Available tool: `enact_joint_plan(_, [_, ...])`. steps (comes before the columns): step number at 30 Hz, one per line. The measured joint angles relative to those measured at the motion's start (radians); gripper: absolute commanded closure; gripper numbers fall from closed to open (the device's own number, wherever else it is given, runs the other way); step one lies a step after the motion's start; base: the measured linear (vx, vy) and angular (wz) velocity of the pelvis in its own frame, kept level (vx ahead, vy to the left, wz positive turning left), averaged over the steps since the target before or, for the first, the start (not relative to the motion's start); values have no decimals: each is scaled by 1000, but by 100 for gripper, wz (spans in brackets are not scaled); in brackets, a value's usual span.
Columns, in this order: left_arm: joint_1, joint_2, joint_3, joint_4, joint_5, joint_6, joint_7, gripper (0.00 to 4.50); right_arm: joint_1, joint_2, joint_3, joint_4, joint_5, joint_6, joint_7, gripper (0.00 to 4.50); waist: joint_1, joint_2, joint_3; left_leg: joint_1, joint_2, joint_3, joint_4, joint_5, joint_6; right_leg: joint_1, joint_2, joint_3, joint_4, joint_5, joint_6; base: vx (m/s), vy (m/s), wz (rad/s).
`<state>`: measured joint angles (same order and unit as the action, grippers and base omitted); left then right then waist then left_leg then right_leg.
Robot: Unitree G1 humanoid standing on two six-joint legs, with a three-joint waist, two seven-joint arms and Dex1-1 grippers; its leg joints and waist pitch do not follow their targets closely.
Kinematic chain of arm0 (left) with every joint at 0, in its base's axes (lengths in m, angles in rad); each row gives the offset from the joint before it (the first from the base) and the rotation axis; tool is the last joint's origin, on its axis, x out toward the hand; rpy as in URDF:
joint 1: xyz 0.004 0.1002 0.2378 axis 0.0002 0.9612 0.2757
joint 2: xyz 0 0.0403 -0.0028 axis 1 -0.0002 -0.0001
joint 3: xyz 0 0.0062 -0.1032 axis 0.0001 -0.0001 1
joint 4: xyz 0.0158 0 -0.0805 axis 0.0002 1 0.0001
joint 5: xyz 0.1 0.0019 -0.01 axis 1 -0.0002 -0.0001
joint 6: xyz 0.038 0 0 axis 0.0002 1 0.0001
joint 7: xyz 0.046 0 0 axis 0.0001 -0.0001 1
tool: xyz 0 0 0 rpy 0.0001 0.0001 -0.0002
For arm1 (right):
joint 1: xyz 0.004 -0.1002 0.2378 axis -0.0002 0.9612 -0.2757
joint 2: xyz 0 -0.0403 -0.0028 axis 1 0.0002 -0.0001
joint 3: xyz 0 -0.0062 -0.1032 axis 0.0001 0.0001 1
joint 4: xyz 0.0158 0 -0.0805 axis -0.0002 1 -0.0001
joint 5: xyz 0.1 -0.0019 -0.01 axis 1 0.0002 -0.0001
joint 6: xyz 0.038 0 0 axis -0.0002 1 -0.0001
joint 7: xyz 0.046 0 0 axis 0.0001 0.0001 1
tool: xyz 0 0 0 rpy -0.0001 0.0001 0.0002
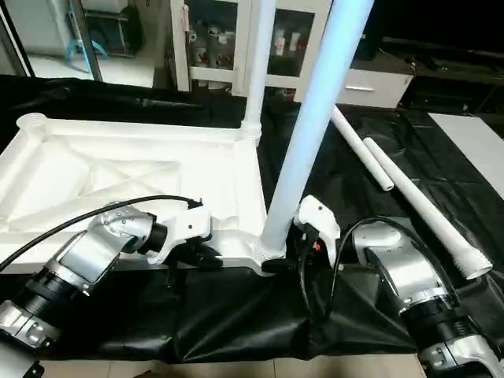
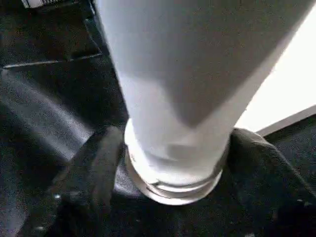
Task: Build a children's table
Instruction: Insert table leg to table base, then rotate leg to tighten
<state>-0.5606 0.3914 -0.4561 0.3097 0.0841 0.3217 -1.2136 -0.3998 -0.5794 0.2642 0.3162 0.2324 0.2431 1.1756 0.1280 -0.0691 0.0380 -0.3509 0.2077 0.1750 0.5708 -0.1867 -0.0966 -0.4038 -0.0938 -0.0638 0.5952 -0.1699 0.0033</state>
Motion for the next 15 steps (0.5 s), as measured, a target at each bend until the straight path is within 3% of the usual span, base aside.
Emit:
enact_joint_plan(6, [-1,-4,3,9,0,-1,1,450,-7,12,-6,23,-8,-14,3,175,0,0,0,1,0,0,1,0,0,1,0,0,1,0,0,0,0,0])
enact_joint_plan(15, [-2,-6,4,13,1,-1,1,450,19,27,-25,24,-11,-38,-2,180,1,0,-1,1,0,0,1,0,0,1,0,0,1,0,0,0,0,0])
